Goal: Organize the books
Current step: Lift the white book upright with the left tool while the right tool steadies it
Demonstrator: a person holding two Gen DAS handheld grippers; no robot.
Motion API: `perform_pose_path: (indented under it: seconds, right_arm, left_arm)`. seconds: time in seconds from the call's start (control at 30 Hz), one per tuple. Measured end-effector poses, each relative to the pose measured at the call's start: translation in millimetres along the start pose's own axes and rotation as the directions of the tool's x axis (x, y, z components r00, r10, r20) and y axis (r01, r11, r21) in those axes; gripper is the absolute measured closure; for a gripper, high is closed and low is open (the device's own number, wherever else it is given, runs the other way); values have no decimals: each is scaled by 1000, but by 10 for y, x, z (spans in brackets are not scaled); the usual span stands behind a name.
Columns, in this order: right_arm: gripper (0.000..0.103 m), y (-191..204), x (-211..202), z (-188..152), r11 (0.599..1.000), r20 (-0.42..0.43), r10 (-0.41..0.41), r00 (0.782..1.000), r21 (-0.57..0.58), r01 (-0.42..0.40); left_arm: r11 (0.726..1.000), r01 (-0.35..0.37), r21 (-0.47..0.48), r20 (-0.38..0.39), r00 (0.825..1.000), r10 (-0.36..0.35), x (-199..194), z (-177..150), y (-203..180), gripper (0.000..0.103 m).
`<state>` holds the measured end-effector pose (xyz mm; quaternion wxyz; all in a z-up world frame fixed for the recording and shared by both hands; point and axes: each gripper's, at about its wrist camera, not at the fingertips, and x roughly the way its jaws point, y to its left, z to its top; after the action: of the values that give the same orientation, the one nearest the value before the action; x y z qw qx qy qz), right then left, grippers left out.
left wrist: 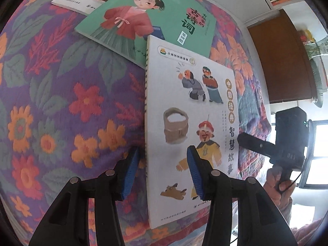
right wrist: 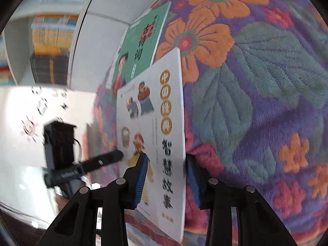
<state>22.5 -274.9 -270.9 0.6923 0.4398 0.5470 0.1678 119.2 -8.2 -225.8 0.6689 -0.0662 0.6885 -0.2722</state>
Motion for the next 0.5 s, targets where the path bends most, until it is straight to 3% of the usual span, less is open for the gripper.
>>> perform_pose_path:
  seconds: [0.2,0.33,0.43,0.5]
  right_arm:
    - [69,-32,8,41,999,13,32,999,2,-32]
    - [73,-14,5,-5,1000,37,23,999,-1,-23]
    - [75,-76,-4,-22,999,53,37,998,33,-39]
    - [80,-101,-40,-46,999,61,20,998,31,-22]
  left_arm:
    - [998,57,-5,74,996,-57,19,139,-22,45]
    - [999,11,38,101,995,-15,68,159,-217,23]
    - [994,-83,71,135,988,73,109,104,-355,23]
    - [991,-127,45,161,980,118,104,75,-379,30]
